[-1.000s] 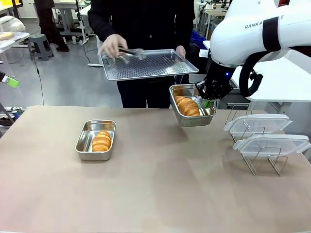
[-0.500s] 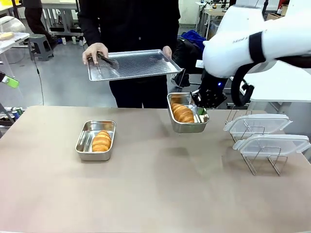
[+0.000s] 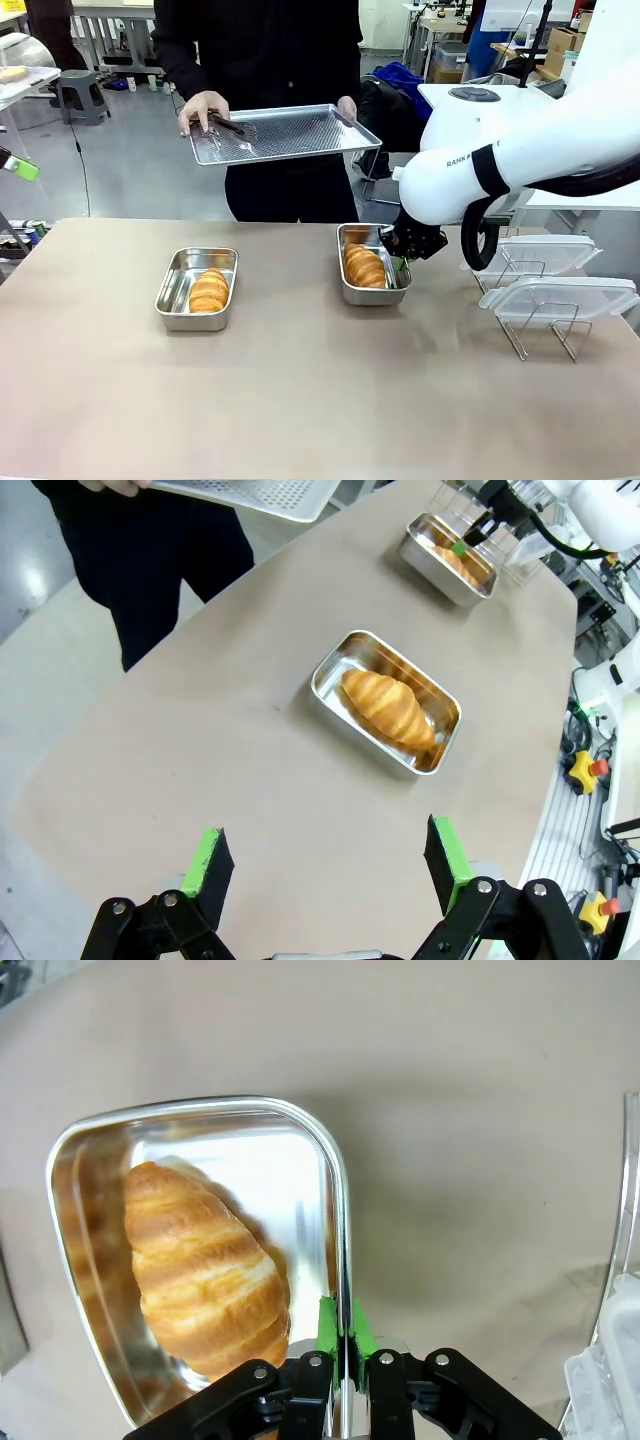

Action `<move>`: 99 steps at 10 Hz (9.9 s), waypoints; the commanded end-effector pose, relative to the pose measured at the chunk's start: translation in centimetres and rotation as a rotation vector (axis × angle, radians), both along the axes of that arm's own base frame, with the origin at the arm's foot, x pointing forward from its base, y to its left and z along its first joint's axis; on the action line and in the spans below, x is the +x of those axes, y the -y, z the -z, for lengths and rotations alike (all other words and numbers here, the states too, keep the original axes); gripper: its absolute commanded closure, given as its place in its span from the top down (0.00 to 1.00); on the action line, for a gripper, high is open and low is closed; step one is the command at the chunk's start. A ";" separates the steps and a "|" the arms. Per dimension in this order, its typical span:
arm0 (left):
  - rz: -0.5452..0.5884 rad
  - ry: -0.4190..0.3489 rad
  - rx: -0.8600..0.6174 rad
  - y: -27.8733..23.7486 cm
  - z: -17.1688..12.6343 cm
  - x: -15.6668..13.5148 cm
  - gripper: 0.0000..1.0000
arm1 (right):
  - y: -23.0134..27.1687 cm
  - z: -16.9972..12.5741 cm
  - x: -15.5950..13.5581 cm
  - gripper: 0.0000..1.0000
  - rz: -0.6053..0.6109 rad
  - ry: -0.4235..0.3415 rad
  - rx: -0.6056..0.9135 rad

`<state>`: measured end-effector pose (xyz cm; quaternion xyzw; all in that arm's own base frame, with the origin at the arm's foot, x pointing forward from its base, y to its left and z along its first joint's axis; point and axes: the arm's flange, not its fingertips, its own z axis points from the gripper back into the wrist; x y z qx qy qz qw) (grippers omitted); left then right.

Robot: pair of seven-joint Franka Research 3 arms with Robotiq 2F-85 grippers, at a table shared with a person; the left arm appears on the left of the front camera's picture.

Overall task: Place the bread in airtight containers.
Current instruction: Once an object is inside an Airtight Container , place the container in the center of the table, then pick up one Airtight Container lid and hand it to the human.

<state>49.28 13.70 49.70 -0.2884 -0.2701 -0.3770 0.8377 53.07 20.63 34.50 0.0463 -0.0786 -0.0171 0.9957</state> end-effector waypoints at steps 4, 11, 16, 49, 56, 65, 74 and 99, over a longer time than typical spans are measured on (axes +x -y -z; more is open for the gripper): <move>0.008 0.000 0.011 0.0 -0.2 -0.1 1.00 | 0.4 0.6 -0.9 0.05 0.038 -0.015 -0.041; 0.008 0.000 0.011 0.0 -0.2 -0.1 1.00 | 0.9 1.7 -0.7 0.05 0.038 -0.044 -0.075; 0.008 0.000 0.011 0.0 -0.2 -0.1 1.00 | 1.6 -5.2 0.5 1.00 -0.004 -0.011 -0.003; 0.008 0.000 0.011 0.0 -0.2 -0.1 1.00 | 25.5 -16.4 -10.3 1.00 -1.395 0.383 0.196; 0.008 0.000 0.011 0.0 -0.2 -0.1 1.00 | 22.6 -13.0 -14.6 1.00 -1.713 0.108 -0.191; 0.008 0.000 0.011 0.0 -0.2 -0.1 1.00 | 22.5 -8.5 -14.7 0.40 -1.664 0.130 -0.314; 0.008 0.000 0.011 0.0 -0.2 -0.1 1.00 | 22.2 -8.8 -14.7 0.00 -1.624 0.121 -0.354; 0.008 0.000 0.011 0.0 -0.2 -0.1 1.00 | 6.9 -20.8 -8.9 0.00 -1.788 0.829 -0.768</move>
